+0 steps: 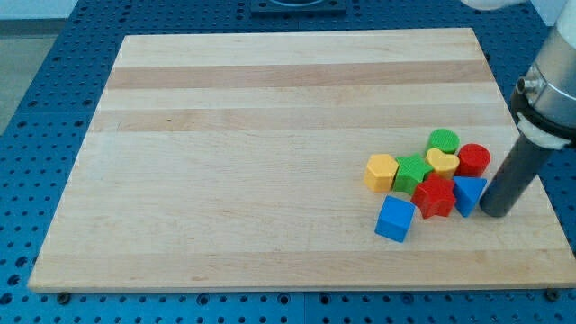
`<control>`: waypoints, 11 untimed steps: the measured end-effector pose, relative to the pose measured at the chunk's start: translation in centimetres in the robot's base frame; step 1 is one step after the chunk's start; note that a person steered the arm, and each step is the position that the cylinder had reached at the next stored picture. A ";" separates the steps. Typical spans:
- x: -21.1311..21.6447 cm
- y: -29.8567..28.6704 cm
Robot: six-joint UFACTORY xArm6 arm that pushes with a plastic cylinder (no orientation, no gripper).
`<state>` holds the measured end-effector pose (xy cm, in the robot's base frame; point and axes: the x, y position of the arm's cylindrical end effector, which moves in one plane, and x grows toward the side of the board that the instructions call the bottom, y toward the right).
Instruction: Move the yellow hexagon to the bottom side of the yellow heart
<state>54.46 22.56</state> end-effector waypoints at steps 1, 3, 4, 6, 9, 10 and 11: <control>-0.6 0.6; -3.4 0.5; -1.2 5.3; 4.0 -10.4; 0.5 -15.2; 1.7 -15.2; 1.2 -14.9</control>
